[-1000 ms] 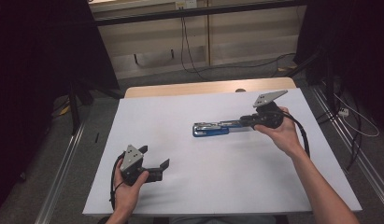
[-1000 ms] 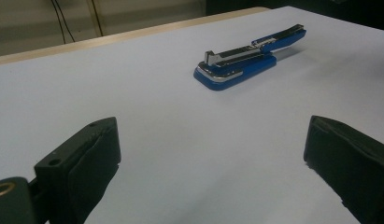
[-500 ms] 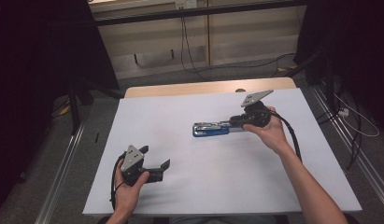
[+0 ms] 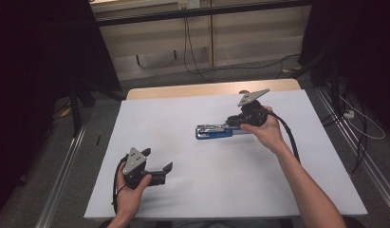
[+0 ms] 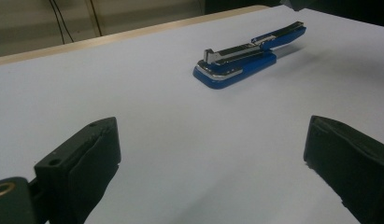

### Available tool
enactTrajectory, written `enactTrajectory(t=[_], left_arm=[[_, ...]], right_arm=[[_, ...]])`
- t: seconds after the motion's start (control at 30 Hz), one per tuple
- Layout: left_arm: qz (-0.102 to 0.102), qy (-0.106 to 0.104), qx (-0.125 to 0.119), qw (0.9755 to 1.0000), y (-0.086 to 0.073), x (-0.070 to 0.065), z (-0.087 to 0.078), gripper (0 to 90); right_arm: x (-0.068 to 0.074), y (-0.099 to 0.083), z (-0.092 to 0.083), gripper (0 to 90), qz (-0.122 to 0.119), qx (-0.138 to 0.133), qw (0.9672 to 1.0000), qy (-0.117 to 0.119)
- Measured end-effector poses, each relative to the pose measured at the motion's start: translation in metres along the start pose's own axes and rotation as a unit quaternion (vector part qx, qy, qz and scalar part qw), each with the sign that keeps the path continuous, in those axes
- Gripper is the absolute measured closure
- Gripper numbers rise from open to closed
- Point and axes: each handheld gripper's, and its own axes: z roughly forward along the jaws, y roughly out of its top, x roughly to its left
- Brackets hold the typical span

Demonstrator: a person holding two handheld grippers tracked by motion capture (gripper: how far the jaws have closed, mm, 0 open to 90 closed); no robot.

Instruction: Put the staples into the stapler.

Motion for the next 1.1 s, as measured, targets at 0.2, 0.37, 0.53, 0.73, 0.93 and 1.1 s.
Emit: enactTrajectory(t=[0.2, 0.37, 0.53, 0.73, 0.93, 1.1], left_arm=[[-0.018, 0.003, -0.005, 0.9998, 0.0, 0.004, 0.001, 4.5], [-0.018, 0.004, -0.004, 0.9998, 0.0, 0.007, 0.001, 4.5], [-0.012, 0.002, -0.004, 0.9999, 0.0, 0.005, 0.002, 4.5], [0.001, 0.003, -0.004, 1.0, 0.001, 0.003, 0.002, 4.5], [-0.001, 0.002, -0.006, 1.0, 0.001, 0.003, 0.002, 4.5], [-0.003, 0.002, -0.004, 1.0, 0.001, 0.003, 0.002, 4.5]], right_arm=[[0.002, 0.009, 0.009, 79.3, -0.008, 0.003, 0.9999, 0.006], [0.001, 0.012, 0.018, 79.3, -0.012, 0.008, 0.9999, 0.007], [-0.001, 0.017, 0.025, 79.3, -0.014, 0.012, 0.9998, 0.008], [0.001, 0.025, 0.034, 79.3, -0.024, 0.017, 0.9995, 0.013], [0.0, 0.027, 0.043, 79.3, -0.022, 0.022, 0.9993, 0.021], [0.001, 0.03, 0.05, 79.3, -0.029, 0.031, 0.9988, 0.024]])
